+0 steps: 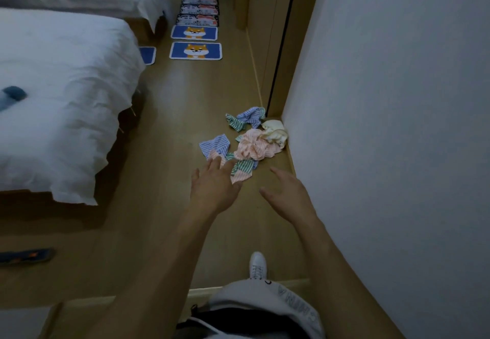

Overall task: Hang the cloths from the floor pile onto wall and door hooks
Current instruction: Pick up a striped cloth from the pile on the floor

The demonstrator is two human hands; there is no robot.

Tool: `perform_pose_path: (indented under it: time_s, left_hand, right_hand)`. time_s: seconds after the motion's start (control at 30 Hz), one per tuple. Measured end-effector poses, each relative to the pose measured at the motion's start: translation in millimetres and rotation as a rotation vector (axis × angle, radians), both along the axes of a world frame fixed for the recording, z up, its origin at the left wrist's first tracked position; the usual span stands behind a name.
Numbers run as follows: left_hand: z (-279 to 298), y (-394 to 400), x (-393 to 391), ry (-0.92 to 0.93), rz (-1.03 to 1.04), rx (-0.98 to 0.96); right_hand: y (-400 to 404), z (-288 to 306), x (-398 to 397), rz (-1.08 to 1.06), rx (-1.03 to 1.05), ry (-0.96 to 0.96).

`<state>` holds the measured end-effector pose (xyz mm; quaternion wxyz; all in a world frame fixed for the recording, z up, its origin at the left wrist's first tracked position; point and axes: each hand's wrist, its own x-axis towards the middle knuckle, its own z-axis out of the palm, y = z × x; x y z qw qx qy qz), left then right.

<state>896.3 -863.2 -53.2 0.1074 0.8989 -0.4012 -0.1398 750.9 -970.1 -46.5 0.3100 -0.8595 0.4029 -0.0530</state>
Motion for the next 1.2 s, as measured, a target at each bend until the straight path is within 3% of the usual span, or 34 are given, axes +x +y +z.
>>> perform_pose_path:
  time_s: [0.27, 0.63, 1.2]
  left_hand:
    - [0, -113, 55, 0.026, 0.074, 0.042]
    - [-42, -202, 128, 0.059, 0.08, 0.122]
    - [-144, -303, 300, 0.197, -0.012, 0.226]
  right_hand:
    - [-117, 4, 62, 0.096, 0.053, -0.124]
    - [-230, -41, 130, 0.185, 0.079, 0.06]
    - [-333, -134, 282, 0.174, 0.176, 0.2]
